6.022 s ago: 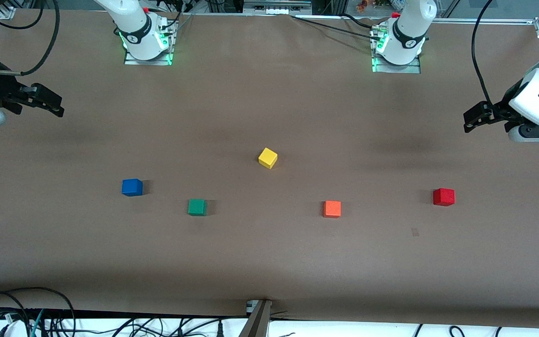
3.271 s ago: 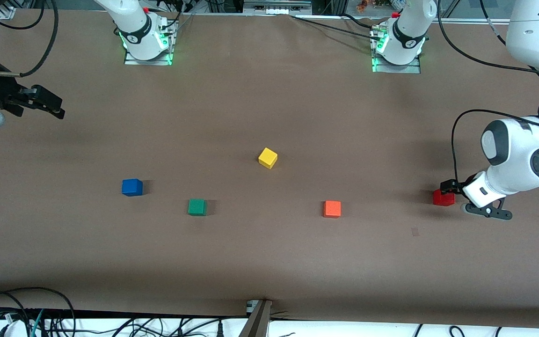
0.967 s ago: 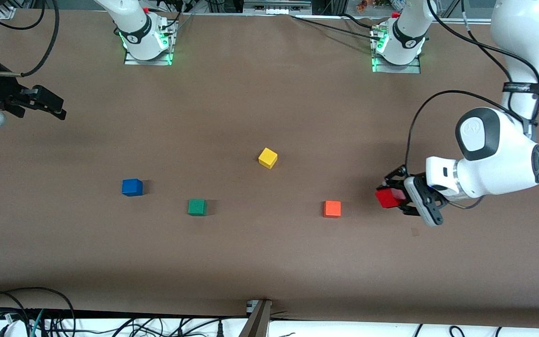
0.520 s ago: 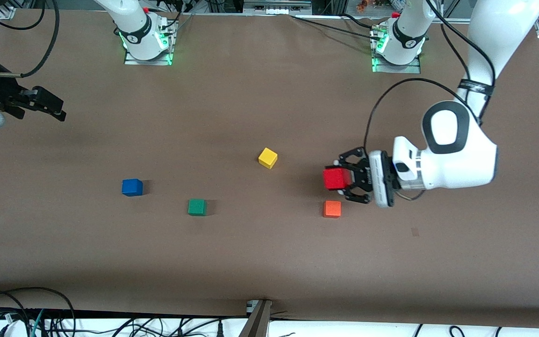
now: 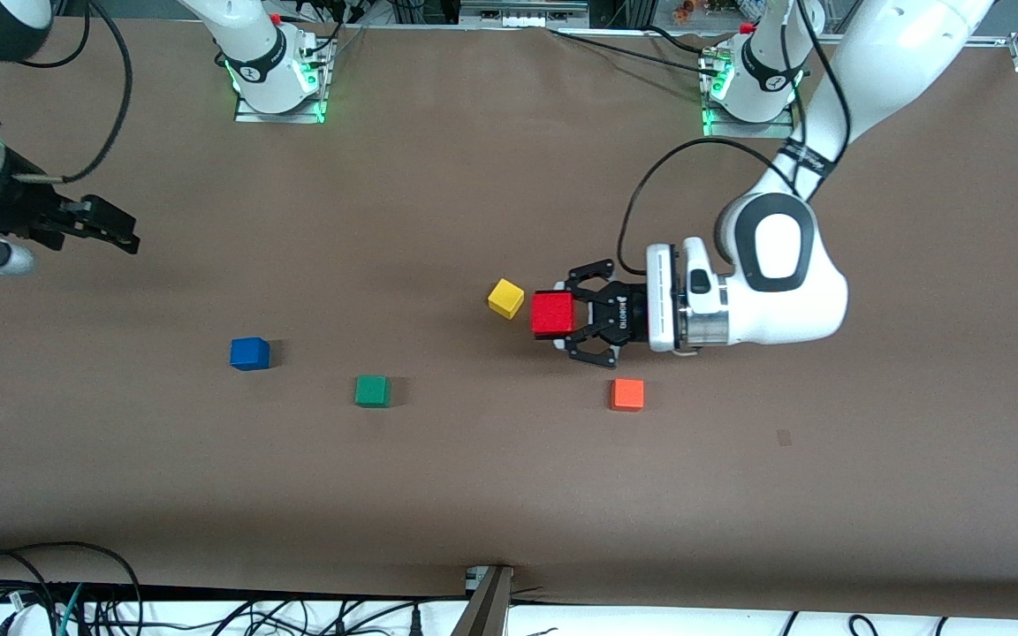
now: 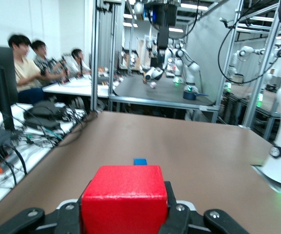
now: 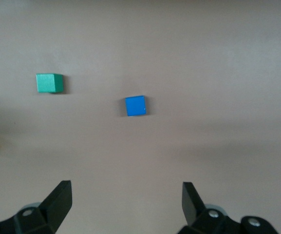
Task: Pass red block to right arm, stack on blue
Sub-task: 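Carry the red cube toward the table middle with the left gripper, then hold the red cube while the right gripper reaches toward it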
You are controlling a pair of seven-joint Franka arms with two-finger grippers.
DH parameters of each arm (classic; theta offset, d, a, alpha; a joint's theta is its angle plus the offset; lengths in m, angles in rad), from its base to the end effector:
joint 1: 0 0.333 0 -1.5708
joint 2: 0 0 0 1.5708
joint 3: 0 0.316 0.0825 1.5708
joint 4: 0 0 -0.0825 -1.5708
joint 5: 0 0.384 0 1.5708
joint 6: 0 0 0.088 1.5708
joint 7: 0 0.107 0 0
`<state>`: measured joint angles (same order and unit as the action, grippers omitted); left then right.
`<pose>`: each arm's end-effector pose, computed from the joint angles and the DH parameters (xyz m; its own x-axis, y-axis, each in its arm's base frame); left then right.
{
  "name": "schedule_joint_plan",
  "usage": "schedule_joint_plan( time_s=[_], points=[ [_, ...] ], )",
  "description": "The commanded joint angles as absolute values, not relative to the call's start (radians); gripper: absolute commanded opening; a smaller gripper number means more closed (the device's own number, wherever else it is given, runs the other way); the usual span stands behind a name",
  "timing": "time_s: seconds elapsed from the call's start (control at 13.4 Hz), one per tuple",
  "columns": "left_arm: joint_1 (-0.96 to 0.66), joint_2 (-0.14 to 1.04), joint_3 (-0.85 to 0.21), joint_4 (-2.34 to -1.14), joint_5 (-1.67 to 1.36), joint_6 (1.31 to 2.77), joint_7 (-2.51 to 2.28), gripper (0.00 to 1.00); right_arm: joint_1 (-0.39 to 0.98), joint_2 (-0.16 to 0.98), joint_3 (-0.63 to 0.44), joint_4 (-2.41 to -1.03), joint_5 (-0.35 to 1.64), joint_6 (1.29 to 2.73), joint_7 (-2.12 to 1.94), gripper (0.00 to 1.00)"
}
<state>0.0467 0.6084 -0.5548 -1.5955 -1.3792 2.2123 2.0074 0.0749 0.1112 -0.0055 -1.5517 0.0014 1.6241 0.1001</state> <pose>0.6386 -0.3156 0.3612 0.0906 -0.1863 0.9783 -0.9956 -0.0415 0.0843 0.5894 0.0413 0.5744 0.9988 -0.0308 -0.0387 -0.0307 -0.9995 0.0031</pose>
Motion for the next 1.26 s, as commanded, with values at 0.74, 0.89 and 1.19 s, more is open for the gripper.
schedule_joint_plan(
  time_s=[0.74, 0.89, 1.19],
  points=[
    [-0.046, 0.649, -0.563, -1.577, -1.549, 2.310, 2.125, 0.00, 0.055, 0.285, -0.015, -1.536, 0.769, 1.532, -0.117, 1.00],
    [-0.046, 0.649, -0.563, -1.577, -1.549, 2.310, 2.126, 0.00, 0.051, 0.371, -0.015, -1.536, 1.010, 1.546, -0.103, 1.00],
    [-0.046, 0.649, -0.563, -1.577, -1.551, 2.310, 2.125, 0.00, 0.063, 0.483, -0.006, -1.536, 1.306, 1.591, -0.144, 1.00]
  ],
)
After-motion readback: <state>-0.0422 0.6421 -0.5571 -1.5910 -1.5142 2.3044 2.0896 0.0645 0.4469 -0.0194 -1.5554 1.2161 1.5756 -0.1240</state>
